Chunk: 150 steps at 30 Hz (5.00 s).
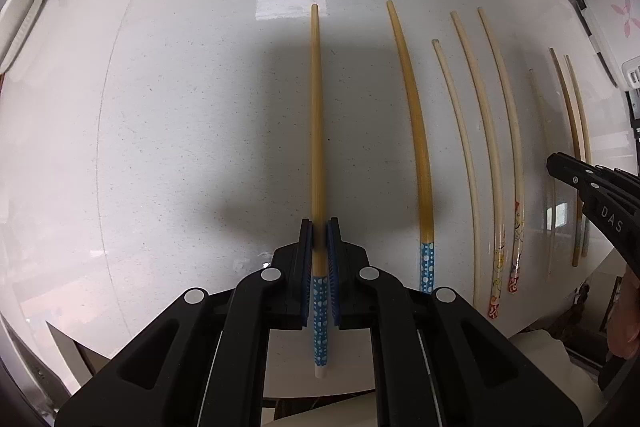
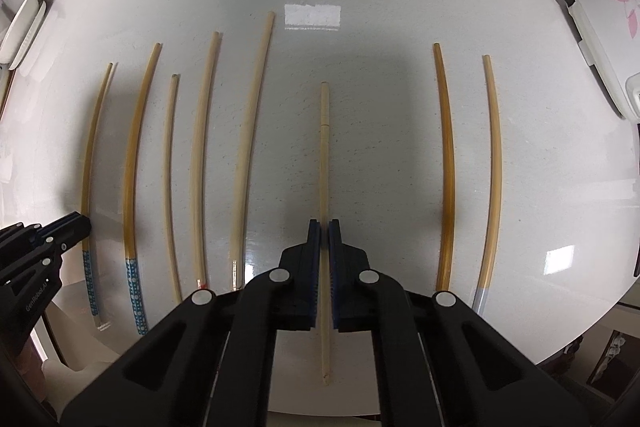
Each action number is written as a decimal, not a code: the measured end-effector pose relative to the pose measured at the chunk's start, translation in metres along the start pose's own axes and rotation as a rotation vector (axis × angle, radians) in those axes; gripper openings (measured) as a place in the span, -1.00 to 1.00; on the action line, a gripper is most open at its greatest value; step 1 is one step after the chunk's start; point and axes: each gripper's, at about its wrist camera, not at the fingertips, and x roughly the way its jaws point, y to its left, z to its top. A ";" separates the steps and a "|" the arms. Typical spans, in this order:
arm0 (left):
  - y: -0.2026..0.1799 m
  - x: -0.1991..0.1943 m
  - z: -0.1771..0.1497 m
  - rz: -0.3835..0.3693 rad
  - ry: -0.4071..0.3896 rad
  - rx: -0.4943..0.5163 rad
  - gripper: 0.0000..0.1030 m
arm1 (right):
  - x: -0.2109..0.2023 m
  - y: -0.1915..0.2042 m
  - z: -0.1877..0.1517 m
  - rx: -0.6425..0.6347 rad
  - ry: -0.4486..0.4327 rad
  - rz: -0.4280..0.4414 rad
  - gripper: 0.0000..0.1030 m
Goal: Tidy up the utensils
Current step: 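Grasp another blue-patterned chopstick with the left tool while the right tool grasps a plain chopstick, then lift both held chopsticks and carry them over the blue utensil holder, then lower the blue-patterned chopstick into the holder and open the left tool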
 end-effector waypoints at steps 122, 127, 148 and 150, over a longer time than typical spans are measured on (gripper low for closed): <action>-0.034 -0.134 0.189 -0.202 -0.949 0.109 -0.87 | -0.132 -0.024 0.168 0.025 -0.632 0.230 -0.93; -0.037 -0.126 0.191 -0.190 -0.932 0.118 -0.87 | -0.133 -0.026 0.165 0.030 -0.631 0.226 -0.93; -0.042 -0.130 0.189 -0.086 -0.807 0.135 -0.13 | -0.139 -0.028 0.160 0.030 -0.639 0.225 -0.93; -0.040 -0.132 0.186 -0.073 -0.789 0.127 -0.03 | -0.142 -0.027 0.161 0.027 -0.651 0.227 -0.93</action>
